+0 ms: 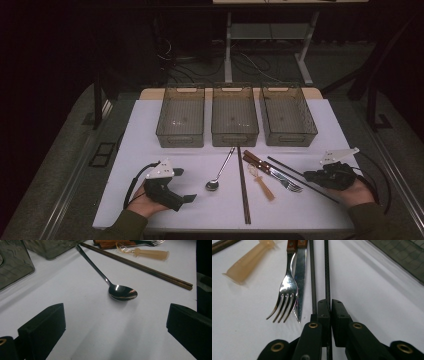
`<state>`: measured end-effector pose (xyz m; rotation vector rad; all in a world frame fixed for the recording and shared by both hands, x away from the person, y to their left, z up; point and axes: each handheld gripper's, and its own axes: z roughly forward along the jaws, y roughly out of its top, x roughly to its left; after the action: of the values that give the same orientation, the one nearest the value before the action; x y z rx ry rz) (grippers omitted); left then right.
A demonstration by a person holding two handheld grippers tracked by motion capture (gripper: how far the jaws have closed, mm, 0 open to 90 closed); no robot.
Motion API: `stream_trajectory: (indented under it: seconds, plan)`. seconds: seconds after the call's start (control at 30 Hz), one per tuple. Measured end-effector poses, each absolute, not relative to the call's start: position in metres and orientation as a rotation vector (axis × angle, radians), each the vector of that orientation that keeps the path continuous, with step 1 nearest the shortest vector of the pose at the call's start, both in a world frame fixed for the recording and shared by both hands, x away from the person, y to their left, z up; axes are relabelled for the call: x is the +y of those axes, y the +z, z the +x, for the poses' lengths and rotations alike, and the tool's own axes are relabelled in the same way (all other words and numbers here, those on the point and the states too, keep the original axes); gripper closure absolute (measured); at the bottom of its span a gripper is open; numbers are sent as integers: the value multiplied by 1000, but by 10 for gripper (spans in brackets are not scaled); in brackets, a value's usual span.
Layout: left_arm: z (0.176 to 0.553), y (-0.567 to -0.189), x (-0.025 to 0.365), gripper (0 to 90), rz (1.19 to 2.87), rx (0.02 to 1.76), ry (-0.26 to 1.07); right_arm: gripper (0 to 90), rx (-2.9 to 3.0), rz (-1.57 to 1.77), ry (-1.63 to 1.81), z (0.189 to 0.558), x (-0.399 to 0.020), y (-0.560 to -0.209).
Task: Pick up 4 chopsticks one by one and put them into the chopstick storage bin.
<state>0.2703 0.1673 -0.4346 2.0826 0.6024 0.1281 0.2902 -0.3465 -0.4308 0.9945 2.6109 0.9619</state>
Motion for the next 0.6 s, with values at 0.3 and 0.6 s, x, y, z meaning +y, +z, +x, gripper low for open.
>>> stream_trajectory:
  seconds: [0.3, 0.6]
  plan:
    - [270, -435, 166, 11, 2079, 597, 123, 856, 2583, 957, 1000, 287, -346, -421]
    - [270, -438, 166, 7, 2064, 602, 123, 856, 2562, 959, 1036, 285, -346, -416]
